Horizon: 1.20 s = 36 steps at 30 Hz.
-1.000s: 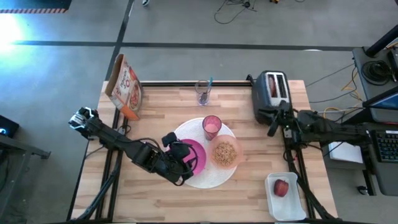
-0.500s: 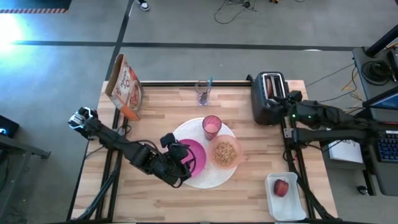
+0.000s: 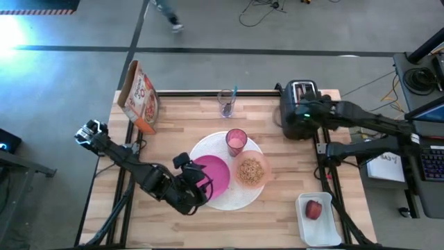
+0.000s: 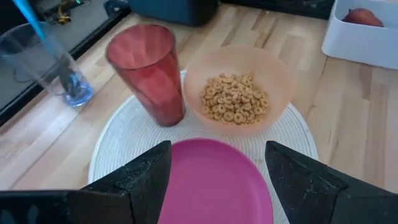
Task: Arrange a breakfast setting
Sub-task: Put the toasted bread on the pink plate
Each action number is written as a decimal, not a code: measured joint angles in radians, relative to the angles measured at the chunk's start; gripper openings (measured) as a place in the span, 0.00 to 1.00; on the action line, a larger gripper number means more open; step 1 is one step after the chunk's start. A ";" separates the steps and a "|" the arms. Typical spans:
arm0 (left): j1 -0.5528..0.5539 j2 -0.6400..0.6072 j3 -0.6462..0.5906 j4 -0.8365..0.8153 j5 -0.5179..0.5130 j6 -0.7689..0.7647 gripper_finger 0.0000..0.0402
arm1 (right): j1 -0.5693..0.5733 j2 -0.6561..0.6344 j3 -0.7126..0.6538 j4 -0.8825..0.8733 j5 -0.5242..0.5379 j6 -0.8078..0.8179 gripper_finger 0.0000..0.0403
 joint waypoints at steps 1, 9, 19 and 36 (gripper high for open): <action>-0.011 -0.001 0.000 -0.015 -0.015 -0.019 0.60 | -0.018 0.020 0.012 -0.011 -0.002 -0.008 0.44; -0.083 -0.006 0.000 -0.129 -0.097 -0.155 0.60 | -0.213 0.084 0.082 -0.075 -0.027 -0.051 0.44; -0.103 -0.008 0.000 -0.163 -0.122 -0.198 0.60 | -0.424 0.103 0.083 -0.033 -0.186 -0.119 0.44; -0.107 -0.008 0.000 -0.172 -0.123 -0.217 0.60 | -0.465 0.233 0.058 0.127 -0.237 -0.216 0.43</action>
